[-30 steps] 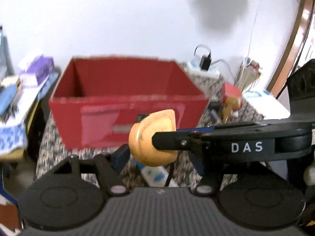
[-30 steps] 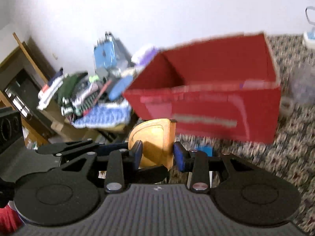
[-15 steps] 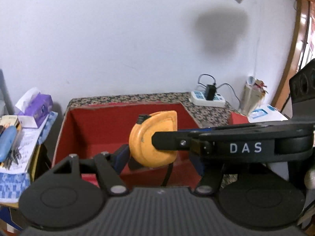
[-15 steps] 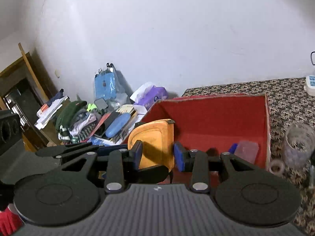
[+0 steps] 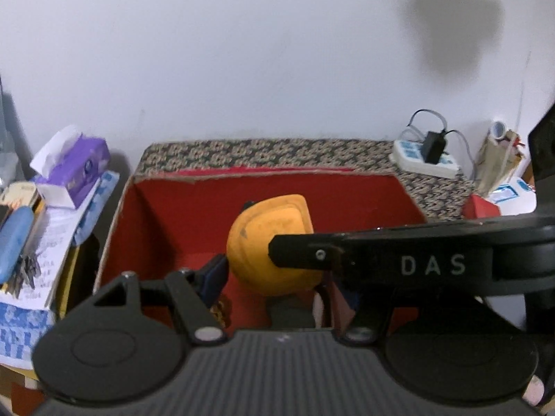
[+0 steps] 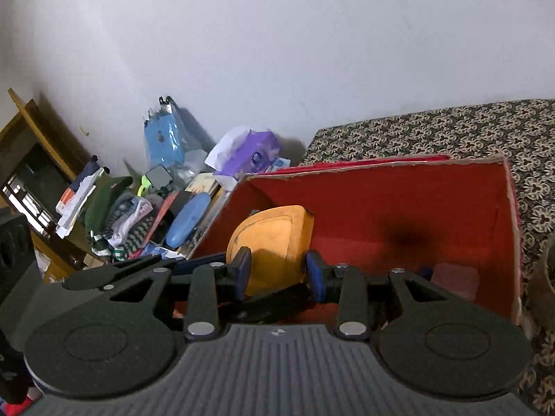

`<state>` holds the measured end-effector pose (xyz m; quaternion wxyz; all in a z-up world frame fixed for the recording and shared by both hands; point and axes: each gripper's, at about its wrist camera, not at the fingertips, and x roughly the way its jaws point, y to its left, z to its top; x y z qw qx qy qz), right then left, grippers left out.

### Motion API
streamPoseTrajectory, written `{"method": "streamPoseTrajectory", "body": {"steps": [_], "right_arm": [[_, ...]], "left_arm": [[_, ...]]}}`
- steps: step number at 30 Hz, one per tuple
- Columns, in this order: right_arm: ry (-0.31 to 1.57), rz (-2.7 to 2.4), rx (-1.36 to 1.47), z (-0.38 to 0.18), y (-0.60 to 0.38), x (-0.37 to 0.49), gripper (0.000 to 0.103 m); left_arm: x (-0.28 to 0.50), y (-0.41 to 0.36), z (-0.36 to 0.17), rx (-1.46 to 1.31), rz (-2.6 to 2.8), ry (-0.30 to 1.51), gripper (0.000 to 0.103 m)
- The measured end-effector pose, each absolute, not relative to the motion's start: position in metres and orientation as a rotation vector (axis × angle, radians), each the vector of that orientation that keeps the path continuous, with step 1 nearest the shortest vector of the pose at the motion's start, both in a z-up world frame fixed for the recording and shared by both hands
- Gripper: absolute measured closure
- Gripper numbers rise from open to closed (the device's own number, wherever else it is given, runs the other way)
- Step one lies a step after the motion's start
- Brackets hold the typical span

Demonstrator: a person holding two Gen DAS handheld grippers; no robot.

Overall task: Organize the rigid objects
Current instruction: 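Lift the orange pad and carry it into the red box, then open the right gripper to release the orange pad in the box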

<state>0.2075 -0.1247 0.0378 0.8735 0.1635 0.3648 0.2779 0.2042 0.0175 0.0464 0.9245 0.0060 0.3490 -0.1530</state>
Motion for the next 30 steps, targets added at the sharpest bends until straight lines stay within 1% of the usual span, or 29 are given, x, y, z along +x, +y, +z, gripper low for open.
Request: {"method": "streamPoseTrajectory", "body": {"steps": [3, 7, 8, 11, 13, 15, 20, 22, 23, 30], "right_arm": [[0.787, 0.584, 0.336, 0.03, -0.123, 0.221, 0.085], [0.803, 0.59, 0.322, 0.018, -0.118, 0.234, 0.085], [0.805, 0.591, 0.321, 0.016, -0.118, 0.237, 0.086], [0.789, 0.568, 0.316, 0.007, -0.117, 0.243, 0.09], [0.763, 0.576, 0.362, 0.005, -0.12, 0.244, 0.09], [0.742, 0.532, 0.306, 0.005, -0.117, 0.242, 0.09], [0.753, 0.507, 0.325, 0.003, -0.12, 0.243, 0.09], [0.773, 0.506, 0.335, 0.002, -0.122, 0.245, 0.09], [0.786, 0.502, 0.338, 0.002, -0.121, 0.245, 0.088], [0.978, 0.513, 0.444, -0.01, -0.125, 0.249, 0.088]], "left_arm": [[0.218, 0.017, 0.037, 0.008, -0.283, 0.751, 0.037], [0.235, 0.019, 0.026, -0.006, -0.251, 0.803, 0.038], [0.237, 0.019, 0.023, -0.004, -0.243, 0.815, 0.042], [0.245, 0.019, 0.018, 0.01, -0.209, 0.836, 0.043], [0.246, 0.018, 0.016, 0.028, -0.188, 0.838, 0.043], [0.246, 0.015, 0.012, 0.063, -0.167, 0.838, 0.044], [0.245, 0.016, 0.005, 0.083, -0.14, 0.86, 0.043], [0.244, 0.016, 0.004, 0.09, -0.125, 0.863, 0.043], [0.244, 0.016, 0.004, 0.096, -0.119, 0.867, 0.042], [0.23, 0.015, 0.003, 0.126, -0.101, 0.888, 0.04]]}}
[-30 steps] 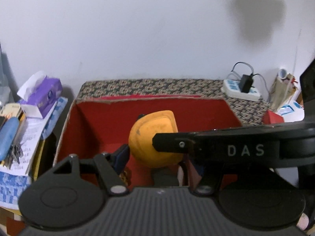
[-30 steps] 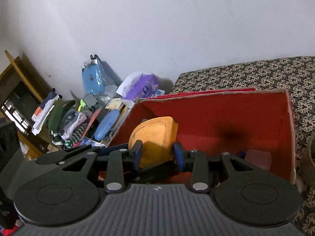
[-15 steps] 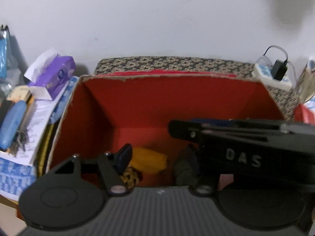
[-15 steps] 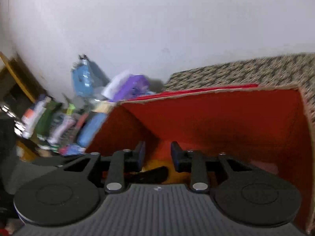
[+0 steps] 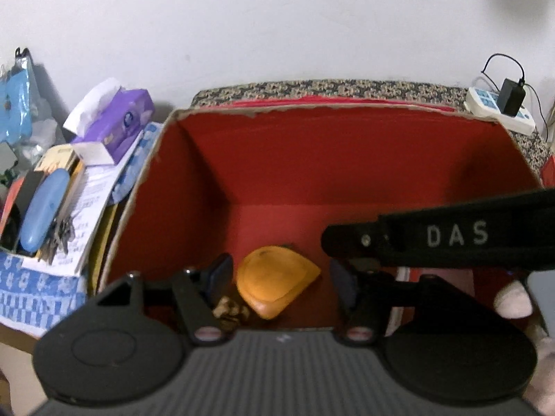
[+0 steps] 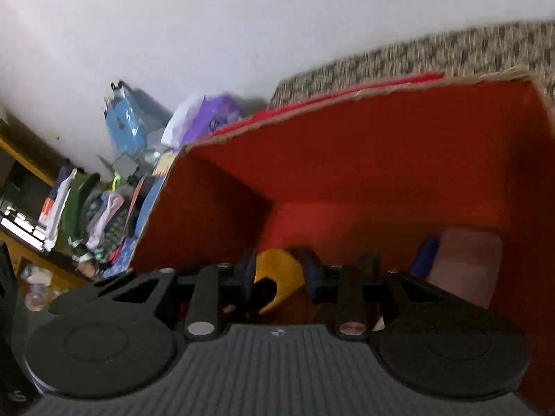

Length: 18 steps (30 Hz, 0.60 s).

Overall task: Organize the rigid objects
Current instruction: 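Open the right gripper to release the orange pad in the box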

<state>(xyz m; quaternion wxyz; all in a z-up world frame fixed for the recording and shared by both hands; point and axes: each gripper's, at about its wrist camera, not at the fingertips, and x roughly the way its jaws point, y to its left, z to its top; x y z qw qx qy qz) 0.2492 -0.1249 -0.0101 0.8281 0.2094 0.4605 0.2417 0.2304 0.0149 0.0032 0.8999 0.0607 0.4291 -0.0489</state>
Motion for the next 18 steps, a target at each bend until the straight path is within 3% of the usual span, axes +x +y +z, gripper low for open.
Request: {"method": "streamPoseTrajectory", "body": {"steps": [10, 18], "right_arm": [[1.109, 0.597, 0.477, -0.017, -0.138, 0.216, 0.088], [0.967, 0.521, 0.47, 0.005, -0.147, 0.184, 0.088]], "left_arm": [[0.181, 0.011, 0.0, 0.131, -0.127, 0.9, 0.038], [0.152, 0.014, 0.023, 0.151, -0.069, 0.853, 0.034]]}}
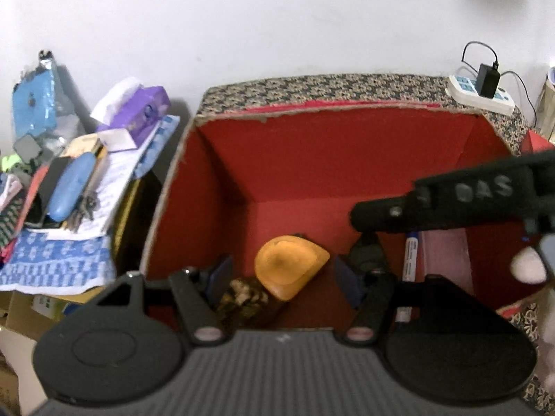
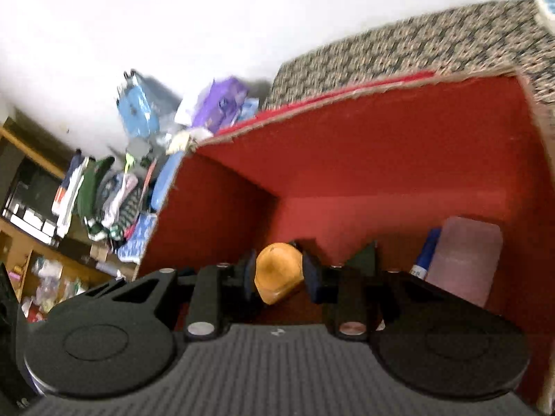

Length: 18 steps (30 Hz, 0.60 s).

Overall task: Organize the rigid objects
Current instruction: 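Open the right gripper to release the orange pad in the box, then withdraw the right gripper and move it to the white lotion bottle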

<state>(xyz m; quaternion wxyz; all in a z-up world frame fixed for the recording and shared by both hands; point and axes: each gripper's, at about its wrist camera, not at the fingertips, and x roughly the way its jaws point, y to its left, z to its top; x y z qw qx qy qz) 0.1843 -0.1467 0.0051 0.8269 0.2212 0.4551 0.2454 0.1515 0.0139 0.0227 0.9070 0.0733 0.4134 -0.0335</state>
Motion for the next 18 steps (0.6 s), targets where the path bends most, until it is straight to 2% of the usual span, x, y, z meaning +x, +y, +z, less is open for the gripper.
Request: {"method": "streamPoseTrajectory", "body": {"steps": [7, 12, 18], "right_arm": [[0.805, 0.451, 0.384, 0.037, -0.154, 0.13, 0.088], [0.732, 0.431, 0.356, 0.051, -0.161, 0.093, 0.085], [0.689, 0.367, 0.279, 0.05, -0.158, 0.059, 0.082]], "left_arm": [[0.124, 0.022, 0.041, 0.133, -0.051, 0.843, 0.029], [0.095, 0.026, 0.053, 0.137, -0.042, 0.805, 0.014], [0.066, 0.019, 0.042, 0.191, -0.042, 0.824, 0.011]]}}
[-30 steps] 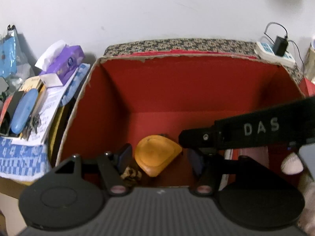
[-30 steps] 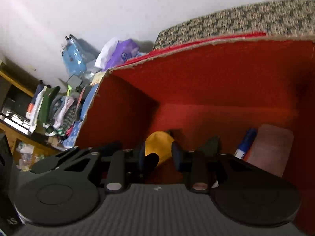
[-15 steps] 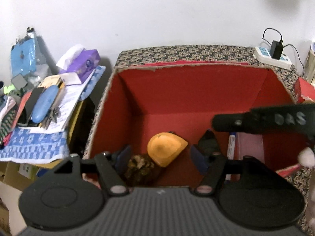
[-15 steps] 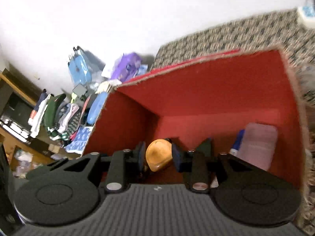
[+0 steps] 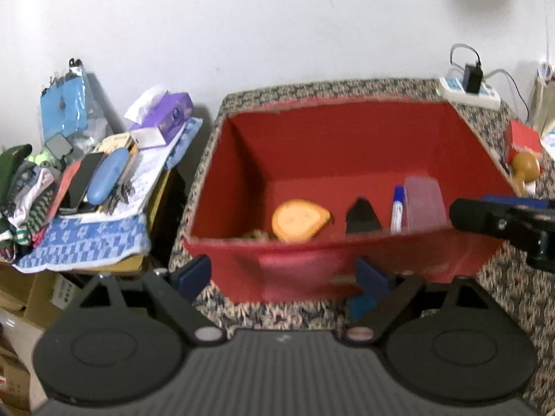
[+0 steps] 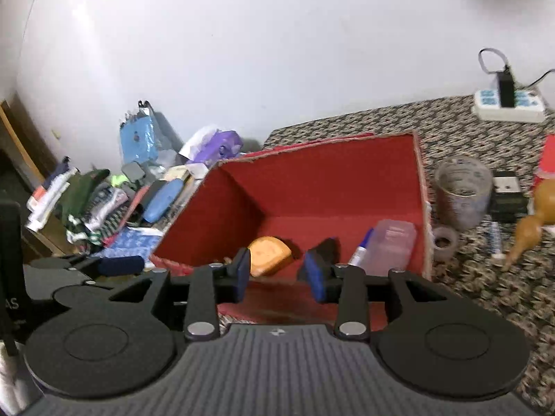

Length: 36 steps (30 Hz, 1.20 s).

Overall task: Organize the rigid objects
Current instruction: 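Withdraw the right gripper and move it to the white lotion bottle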

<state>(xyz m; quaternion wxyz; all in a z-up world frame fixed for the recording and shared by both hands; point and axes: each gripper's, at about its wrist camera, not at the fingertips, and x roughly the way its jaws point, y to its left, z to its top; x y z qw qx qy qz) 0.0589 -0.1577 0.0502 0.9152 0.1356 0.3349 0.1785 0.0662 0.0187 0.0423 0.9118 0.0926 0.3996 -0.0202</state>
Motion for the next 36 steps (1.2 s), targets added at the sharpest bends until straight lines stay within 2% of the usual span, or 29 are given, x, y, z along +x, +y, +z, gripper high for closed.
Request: {"method": "streamPoseTrajectory", "body": {"steps": [2, 6, 18, 36], "right_arm": [[0.685, 0.345, 0.259, 0.047, -0.157, 0.049, 0.082], [0.692, 0.288, 0.262, 0.039, -0.162, 0.032, 0.074], [0.763, 0.209, 0.251, 0.023, -0.166, 0.014, 0.074], [0.927, 0.209, 0.193, 0.009, -0.22, -0.007, 0.074]], "left_arm": [[0.06, 0.018, 0.036, 0.195, -0.049, 0.841, 0.01], [0.052, 0.017, 0.023, 0.208, -0.05, 0.874, 0.007], [0.039, 0.011, -0.001, 0.175, 0.01, 0.966, 0.004], [0.014, -0.057, -0.018, 0.156, 0.078, 1.067, 0.003]]}}
